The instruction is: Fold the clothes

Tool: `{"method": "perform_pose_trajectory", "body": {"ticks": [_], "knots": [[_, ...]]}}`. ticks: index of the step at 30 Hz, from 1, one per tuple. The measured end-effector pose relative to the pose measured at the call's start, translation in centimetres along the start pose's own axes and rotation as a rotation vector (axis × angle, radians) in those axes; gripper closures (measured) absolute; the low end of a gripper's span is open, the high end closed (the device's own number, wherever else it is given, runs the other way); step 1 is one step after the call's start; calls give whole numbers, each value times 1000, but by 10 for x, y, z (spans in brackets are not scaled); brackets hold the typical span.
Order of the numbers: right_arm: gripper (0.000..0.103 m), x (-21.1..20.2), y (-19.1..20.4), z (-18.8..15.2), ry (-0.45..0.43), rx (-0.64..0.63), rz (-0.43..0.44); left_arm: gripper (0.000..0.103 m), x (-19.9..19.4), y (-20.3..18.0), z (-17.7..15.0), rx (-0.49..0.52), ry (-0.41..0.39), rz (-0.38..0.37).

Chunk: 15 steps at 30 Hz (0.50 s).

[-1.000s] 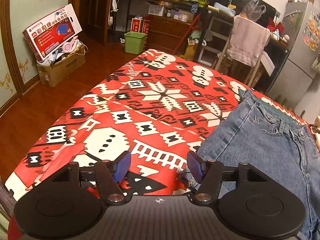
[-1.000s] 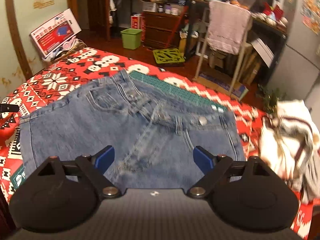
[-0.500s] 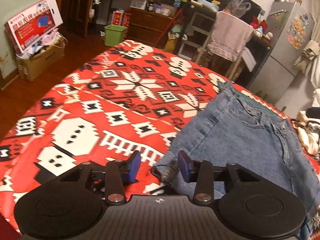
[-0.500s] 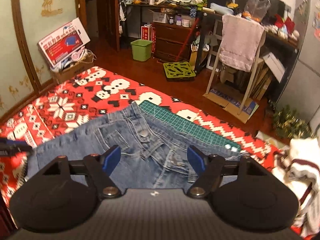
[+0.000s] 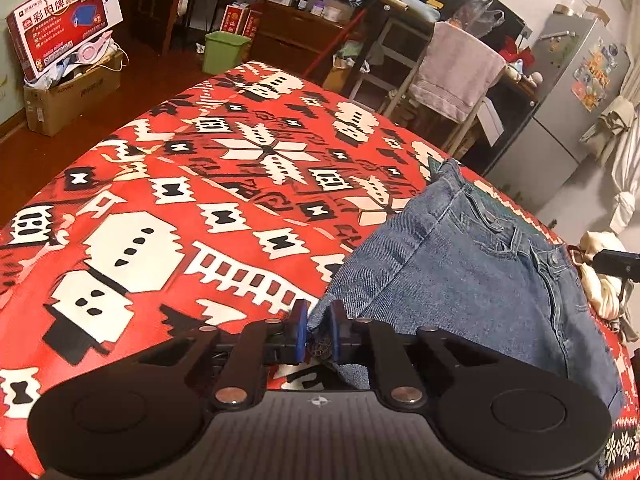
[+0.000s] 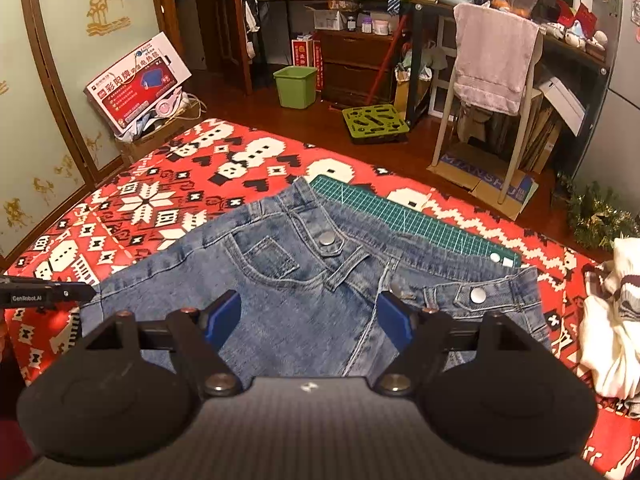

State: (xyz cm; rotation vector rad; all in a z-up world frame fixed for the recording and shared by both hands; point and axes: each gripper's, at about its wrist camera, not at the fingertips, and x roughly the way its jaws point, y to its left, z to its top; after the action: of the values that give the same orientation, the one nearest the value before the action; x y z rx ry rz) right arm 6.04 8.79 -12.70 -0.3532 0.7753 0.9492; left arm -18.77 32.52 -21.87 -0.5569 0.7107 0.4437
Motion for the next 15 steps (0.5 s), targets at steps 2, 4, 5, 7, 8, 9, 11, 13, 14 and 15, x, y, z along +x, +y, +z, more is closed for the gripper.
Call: {"method": "perform_pose_trajectory", "body": {"ticks": [2, 4, 5, 7, 8, 9, 11, 13, 14, 15], "knots": [[25, 4, 2, 5, 4, -25, 3, 96, 0, -7, 0, 36, 0, 30], [30, 10, 5, 14, 6, -60, 9, 97, -2, -14, -1, 64, -6, 62], [35, 14, 6, 20, 6, -78, 15, 97, -5, -17, -1, 71, -14, 73], [66, 25, 7, 34, 18, -101, 31, 97, -12, -20, -2, 77, -35, 83], [72, 32, 7, 41, 27, -101, 38, 97, -16, -20, -2, 66, -43, 84], [78, 41, 7, 48, 35, -98, 45, 97, -20, -19, -2, 52, -47, 82], [78, 61, 5, 63, 50, -90, 59, 97, -26, -17, -3, 30, -53, 78], [78, 84, 5, 79, 61, -86, 65, 97, -27, -17, -4, 25, -52, 79], [78, 96, 4, 88, 62, -88, 70, 97, -27, -16, -5, 20, -49, 78], [78, 108, 4, 95, 64, -95, 73, 97, -26, -15, -5, 12, -46, 78]]}}
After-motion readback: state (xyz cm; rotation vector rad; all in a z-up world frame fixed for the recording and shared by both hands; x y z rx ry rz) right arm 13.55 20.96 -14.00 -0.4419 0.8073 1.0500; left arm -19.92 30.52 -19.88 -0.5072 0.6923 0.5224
